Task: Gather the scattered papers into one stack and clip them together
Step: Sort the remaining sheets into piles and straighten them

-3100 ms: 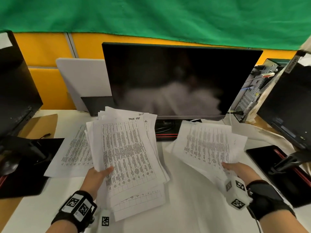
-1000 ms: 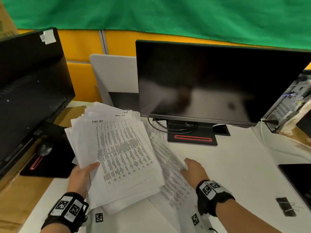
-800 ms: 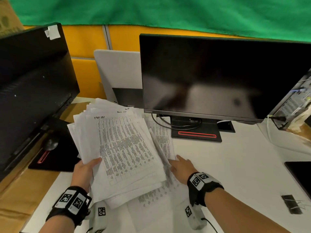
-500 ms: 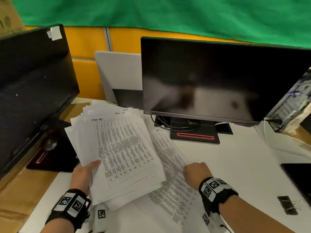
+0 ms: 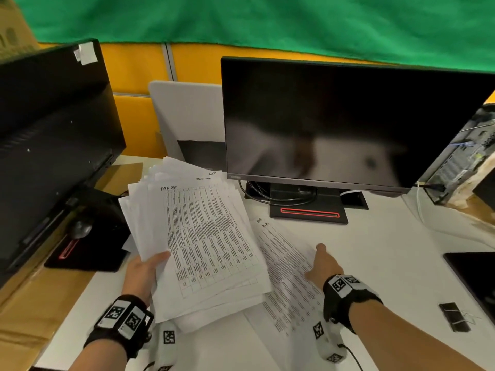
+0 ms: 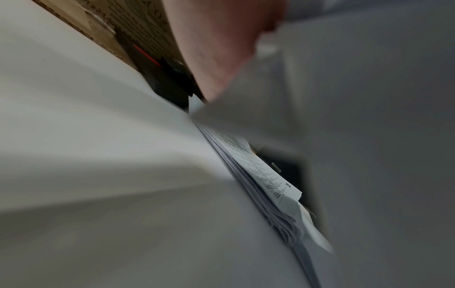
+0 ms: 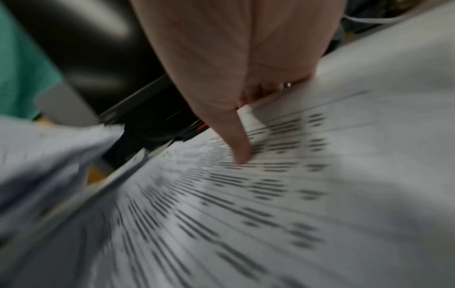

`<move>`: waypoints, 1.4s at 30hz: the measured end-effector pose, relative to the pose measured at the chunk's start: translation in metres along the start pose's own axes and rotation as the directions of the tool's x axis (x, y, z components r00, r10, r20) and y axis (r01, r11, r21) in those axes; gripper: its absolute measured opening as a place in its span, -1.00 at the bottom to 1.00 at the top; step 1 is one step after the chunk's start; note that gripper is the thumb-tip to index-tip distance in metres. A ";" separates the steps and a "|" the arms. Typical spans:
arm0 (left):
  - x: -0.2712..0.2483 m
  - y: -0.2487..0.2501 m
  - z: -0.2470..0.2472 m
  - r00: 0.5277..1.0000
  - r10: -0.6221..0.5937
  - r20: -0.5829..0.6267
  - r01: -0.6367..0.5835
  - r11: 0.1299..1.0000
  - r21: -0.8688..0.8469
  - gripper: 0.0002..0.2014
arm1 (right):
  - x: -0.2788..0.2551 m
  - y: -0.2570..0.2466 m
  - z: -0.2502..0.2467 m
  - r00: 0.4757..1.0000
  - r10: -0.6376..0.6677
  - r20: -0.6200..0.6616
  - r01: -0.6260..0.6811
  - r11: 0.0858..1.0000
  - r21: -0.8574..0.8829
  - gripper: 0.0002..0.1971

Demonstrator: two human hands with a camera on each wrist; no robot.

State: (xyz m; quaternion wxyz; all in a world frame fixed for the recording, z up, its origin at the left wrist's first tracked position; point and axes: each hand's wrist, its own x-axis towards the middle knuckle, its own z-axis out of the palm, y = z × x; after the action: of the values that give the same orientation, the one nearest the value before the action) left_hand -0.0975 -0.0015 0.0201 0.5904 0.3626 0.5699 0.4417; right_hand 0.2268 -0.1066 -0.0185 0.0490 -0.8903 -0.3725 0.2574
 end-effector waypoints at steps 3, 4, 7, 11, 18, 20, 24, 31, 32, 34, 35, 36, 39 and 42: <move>0.000 -0.001 0.002 1.000 0.007 0.011 -0.007 1.000 -0.007 -0.72 | -0.006 0.006 -0.021 0.997 -0.078 0.025 0.079 0.996 -0.045 -0.68; -0.001 -0.001 0.004 1.000 0.010 0.014 -0.010 1.000 -0.001 -0.71 | -0.011 0.004 -0.033 0.994 -0.110 -0.011 0.109 0.993 -0.055 -0.74; -0.002 -0.008 0.007 1.000 0.015 0.021 -0.015 1.000 0.022 -0.68 | -0.033 -0.014 -0.078 0.973 -0.193 -0.126 0.175 0.974 -0.147 -0.81; -0.006 -0.016 0.015 0.999 -0.006 0.033 0.006 1.000 0.013 -0.69 | -0.064 -0.036 -0.142 0.864 -0.331 -0.378 0.239 0.932 -0.271 -0.79; -0.014 -0.033 0.021 0.992 -0.084 0.093 0.085 0.996 -0.015 -0.67 | -0.098 -0.039 -0.194 0.772 -0.256 -0.582 0.437 0.879 0.193 -0.82; -0.021 -0.039 0.024 0.988 -0.099 0.119 0.100 0.995 0.000 -0.66 | -0.089 -0.034 -0.173 0.843 -0.203 -0.498 0.418 0.829 0.370 -0.85; -0.036 -0.049 0.031 0.977 -0.104 0.186 0.104 0.995 0.010 -0.66 | -0.066 -0.015 -0.095 0.970 -0.136 -0.201 0.231 0.769 0.596 -0.80; -0.046 -0.032 0.049 0.948 -0.051 0.313 0.049 0.999 0.013 -0.63 | -0.066 0.000 -0.048 0.962 -0.252 0.108 0.043 0.525 0.850 -0.69; -0.047 -0.028 0.052 0.941 -0.037 0.337 0.033 0.999 0.017 -0.63 | -0.066 0.001 -0.051 0.948 -0.283 0.145 -0.002 0.450 0.893 -0.66; -0.046 -0.022 0.058 0.903 -0.013 0.429 0.005 1.000 0.021 -0.50 | -0.070 0.003 -0.060 0.917 -0.327 0.227 -0.118 0.322 0.939 -0.68; -0.045 -0.019 0.061 0.876 -0.018 0.481 -0.003 0.999 0.042 -0.33 | -0.073 0.004 -0.063 0.900 -0.350 0.261 -0.158 0.298 0.941 -0.69; -0.043 -0.014 0.066 0.850 -0.030 0.526 -0.016 0.997 0.082 -0.15 | -0.075 0.005 -0.066 0.889 -0.371 0.269 -0.161 0.295 0.942 -0.71; -0.033 0.006 0.083 0.797 -0.019 0.604 -0.089 0.985 0.149 -0.05 | -0.074 0.007 -0.076 0.901 -0.407 0.150 -0.039 0.270 0.962 -0.66; -0.025 0.040 0.101 0.797 0.063 0.601 -0.151 0.984 0.097 -0.16 | -0.067 0.007 -0.090 0.934 -0.352 -0.056 0.165 0.287 0.944 -0.38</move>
State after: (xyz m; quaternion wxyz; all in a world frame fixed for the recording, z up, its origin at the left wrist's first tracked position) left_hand -0.0001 -0.0032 0.0749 0.6865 0.5551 0.3638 0.2972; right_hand 0.2364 -0.1479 0.0859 0.5623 -0.6011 -0.2973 0.4839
